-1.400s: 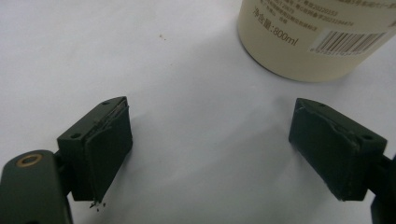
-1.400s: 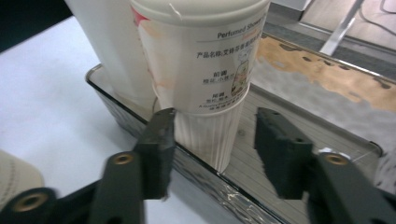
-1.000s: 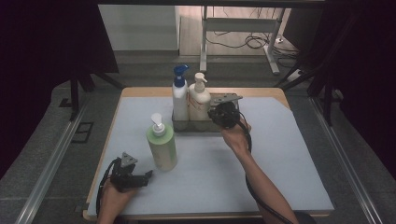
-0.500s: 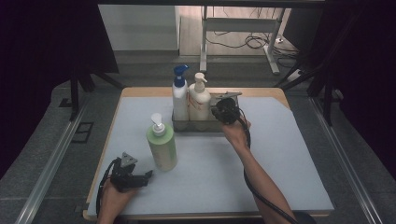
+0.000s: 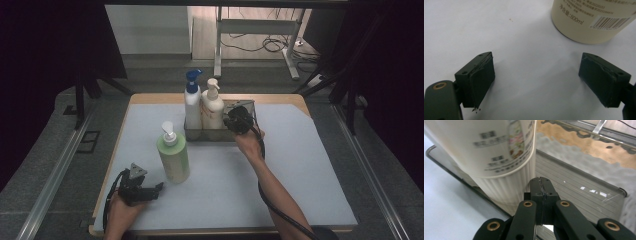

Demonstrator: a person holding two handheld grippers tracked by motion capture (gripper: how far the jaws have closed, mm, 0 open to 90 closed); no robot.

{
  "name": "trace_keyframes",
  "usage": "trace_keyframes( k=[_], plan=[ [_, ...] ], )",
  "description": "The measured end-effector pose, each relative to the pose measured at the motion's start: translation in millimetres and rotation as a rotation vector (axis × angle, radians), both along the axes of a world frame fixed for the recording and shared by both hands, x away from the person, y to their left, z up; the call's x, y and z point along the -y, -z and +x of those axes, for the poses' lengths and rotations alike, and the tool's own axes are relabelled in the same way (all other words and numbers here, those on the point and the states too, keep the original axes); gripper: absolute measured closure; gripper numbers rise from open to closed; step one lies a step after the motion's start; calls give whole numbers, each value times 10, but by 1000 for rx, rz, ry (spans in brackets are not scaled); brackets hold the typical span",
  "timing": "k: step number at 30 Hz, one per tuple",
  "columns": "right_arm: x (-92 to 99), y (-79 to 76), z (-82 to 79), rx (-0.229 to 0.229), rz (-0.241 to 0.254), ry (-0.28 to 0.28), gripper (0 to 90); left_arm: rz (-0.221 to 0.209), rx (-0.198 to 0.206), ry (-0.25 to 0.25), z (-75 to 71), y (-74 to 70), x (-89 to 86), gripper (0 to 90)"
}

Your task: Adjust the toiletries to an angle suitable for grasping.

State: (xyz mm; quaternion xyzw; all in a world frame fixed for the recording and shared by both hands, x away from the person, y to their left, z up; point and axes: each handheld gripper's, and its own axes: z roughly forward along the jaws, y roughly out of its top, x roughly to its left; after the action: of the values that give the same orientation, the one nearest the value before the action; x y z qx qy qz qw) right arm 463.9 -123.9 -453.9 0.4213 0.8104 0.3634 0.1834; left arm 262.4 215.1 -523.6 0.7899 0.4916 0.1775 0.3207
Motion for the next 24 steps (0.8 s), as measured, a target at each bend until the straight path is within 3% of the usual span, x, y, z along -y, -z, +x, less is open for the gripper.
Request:
trace_keyframes(
  k=[10,24],
  plan=[
    [-33,39,-38,-4,-20,-10,895,0,0,0,0,0,1,133],
    [-146,24,-91,-6,0,-47,895,1,0,0,0,0,1,133]
  ],
)
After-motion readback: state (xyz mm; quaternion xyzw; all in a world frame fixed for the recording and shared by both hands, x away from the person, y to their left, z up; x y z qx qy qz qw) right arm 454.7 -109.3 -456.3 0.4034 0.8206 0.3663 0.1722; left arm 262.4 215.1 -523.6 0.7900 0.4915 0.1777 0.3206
